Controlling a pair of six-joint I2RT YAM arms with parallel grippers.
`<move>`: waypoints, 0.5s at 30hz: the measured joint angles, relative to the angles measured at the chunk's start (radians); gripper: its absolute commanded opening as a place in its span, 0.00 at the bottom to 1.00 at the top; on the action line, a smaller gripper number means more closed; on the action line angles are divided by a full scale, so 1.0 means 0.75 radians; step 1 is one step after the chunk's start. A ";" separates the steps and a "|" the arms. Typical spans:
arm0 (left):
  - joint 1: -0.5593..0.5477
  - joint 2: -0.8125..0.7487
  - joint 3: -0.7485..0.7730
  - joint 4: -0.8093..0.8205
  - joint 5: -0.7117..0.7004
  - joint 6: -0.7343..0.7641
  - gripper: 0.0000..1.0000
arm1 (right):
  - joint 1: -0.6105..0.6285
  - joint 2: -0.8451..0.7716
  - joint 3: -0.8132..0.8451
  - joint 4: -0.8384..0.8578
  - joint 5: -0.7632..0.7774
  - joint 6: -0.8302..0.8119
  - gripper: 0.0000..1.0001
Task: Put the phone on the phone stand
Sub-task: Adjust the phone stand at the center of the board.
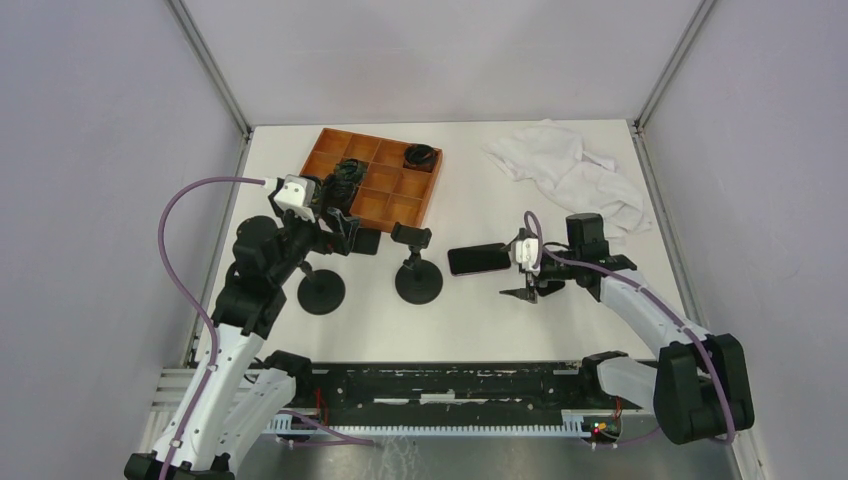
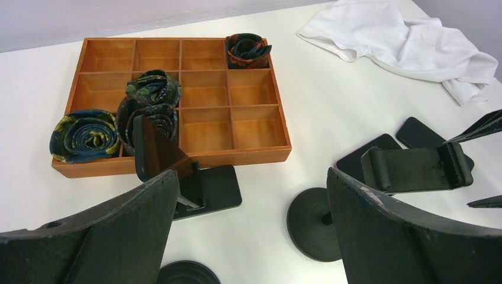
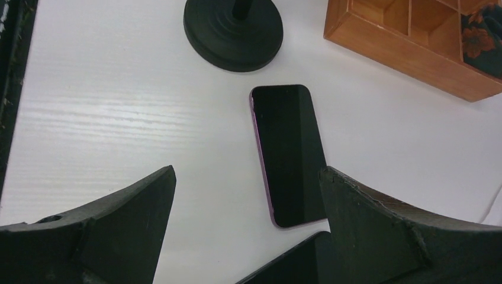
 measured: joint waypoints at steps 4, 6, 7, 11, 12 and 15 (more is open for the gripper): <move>0.000 0.000 0.000 0.000 0.000 0.000 1.00 | 0.000 0.044 -0.006 -0.062 0.035 -0.179 0.98; 0.000 0.000 0.000 0.000 0.001 0.000 1.00 | 0.003 0.076 -0.004 -0.101 0.053 -0.288 0.98; 0.000 0.000 0.000 0.000 0.001 0.000 1.00 | 0.008 0.104 0.004 -0.130 0.064 -0.339 0.98; 0.000 0.000 -0.001 0.000 0.000 0.000 1.00 | 0.056 0.279 0.151 -0.279 0.122 -0.483 0.98; 0.000 0.000 -0.001 0.000 0.000 0.000 1.00 | 0.071 0.325 0.202 -0.311 0.132 -0.510 0.98; 0.000 0.000 -0.001 0.000 -0.001 0.001 1.00 | 0.117 0.449 0.369 -0.393 0.157 -0.571 0.98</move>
